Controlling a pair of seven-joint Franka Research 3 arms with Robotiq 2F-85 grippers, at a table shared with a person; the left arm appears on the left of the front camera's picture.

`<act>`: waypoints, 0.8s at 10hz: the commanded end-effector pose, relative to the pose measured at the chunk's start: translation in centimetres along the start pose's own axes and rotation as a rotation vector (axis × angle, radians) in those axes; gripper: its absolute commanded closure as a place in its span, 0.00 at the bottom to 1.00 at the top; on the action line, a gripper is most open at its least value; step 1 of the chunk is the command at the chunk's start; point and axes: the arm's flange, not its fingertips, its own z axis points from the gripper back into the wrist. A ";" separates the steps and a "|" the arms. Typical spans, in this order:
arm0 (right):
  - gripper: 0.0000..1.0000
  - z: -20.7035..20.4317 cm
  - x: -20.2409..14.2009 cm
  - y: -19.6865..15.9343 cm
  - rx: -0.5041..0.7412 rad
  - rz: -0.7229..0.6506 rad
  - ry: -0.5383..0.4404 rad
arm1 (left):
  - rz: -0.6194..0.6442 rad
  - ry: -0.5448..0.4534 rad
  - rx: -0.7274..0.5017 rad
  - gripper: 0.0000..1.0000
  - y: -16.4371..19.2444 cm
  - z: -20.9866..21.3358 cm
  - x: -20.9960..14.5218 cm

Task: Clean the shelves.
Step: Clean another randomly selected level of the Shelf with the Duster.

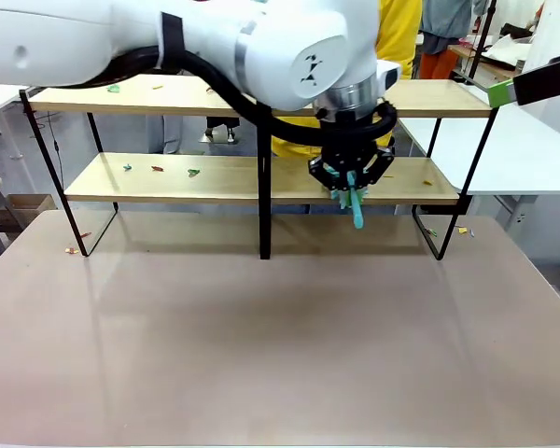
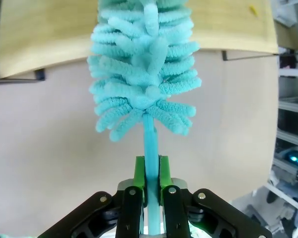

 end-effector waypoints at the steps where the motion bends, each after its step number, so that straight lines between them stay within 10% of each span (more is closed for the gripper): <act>1: 0.00 0.0 0.0 -0.1 0.007 0.000 0.001 | -0.066 0.045 -0.011 0.88 -1.8 -0.2 0.6; 8: 0.00 0.0 0.0 -0.1 0.007 0.000 0.001 | -0.166 0.134 -0.170 0.88 -8.8 -1.3 0.6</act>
